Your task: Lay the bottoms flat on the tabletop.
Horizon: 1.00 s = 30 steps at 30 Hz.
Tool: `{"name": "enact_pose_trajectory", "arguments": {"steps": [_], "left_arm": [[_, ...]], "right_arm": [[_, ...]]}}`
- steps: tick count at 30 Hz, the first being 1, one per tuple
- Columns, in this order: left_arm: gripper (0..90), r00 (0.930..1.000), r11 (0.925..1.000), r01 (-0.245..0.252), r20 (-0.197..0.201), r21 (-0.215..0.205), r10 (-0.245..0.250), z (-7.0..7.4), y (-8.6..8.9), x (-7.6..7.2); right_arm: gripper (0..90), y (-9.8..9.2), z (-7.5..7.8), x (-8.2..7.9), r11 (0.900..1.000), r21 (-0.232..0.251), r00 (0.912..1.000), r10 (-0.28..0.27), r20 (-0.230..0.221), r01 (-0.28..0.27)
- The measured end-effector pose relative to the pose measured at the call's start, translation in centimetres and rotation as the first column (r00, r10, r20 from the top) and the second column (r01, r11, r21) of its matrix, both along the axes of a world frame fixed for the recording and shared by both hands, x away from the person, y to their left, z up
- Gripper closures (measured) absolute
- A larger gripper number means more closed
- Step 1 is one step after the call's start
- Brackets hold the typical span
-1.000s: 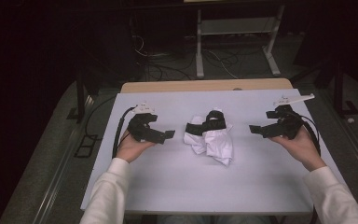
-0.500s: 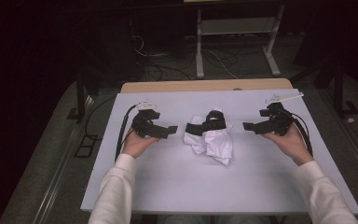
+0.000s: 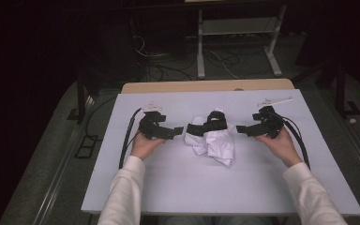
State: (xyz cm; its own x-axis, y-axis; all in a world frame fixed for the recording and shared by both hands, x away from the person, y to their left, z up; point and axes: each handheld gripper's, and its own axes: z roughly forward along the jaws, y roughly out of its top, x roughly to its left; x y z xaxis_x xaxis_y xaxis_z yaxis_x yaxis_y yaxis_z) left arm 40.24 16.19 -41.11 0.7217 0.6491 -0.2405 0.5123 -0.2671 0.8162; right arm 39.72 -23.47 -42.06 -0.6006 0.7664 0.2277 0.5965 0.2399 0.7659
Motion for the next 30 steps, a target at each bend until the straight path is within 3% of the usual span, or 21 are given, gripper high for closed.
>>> {"name": "enact_pose_trajectory", "arguments": {"steps": [5,9,21,22,26,28,30], "left_arm": [[0.0,0.9999,0.9999,0.001,-0.014,-0.016,-0.001,-1.1,-0.6,0.4],[0.0,0.9996,0.9993,0.0,-0.028,-0.037,-0.001,-1.8,-0.9,0.5],[0.0,0.9927,0.9999,-0.002,-0.12,-0.013,0.0,-3.8,-1.4,0.5],[0.2,0.9903,0.9998,-0.003,-0.139,-0.02,0.0,-4.1,-1.5,0.7],[5.9,0.9894,0.9988,0.003,-0.145,-0.048,-0.01,-4.5,-1.7,0.7],[6.9,0.9891,0.9985,0.002,-0.147,-0.054,-0.01,-4.5,-1.8,0.7],[13.9,0.9881,0.9983,0.007,-0.153,-0.059,-0.016,-4.7,-2.0,0.7]], "right_arm": [[0.1,0.8,-1.5,-0.1,1.0,0.029,0.9999,0.001,-0.014,-0.001],[0.1,1.3,-2.2,0.1,1.0,0.016,0.9994,0.014,-0.03,-0.013],[1.0,2.3,-3.4,-0.2,0.999,0.011,0.9957,0.052,-0.077,-0.051],[6.1,2.4,-3.6,-0.4,0.998,0.021,0.9942,0.068,-0.083,-0.066],[14.8,2.5,-4.0,-0.4,0.995,0.024,0.9901,0.1,-0.099,-0.098],[14.5,2.5,-4.1,-0.4,0.994,0.027,0.9892,0.104,-0.103,-0.102],[20.7,2.7,-4.3,-0.3,0.993,0.04,0.9878,0.116,-0.104,-0.113]]}}
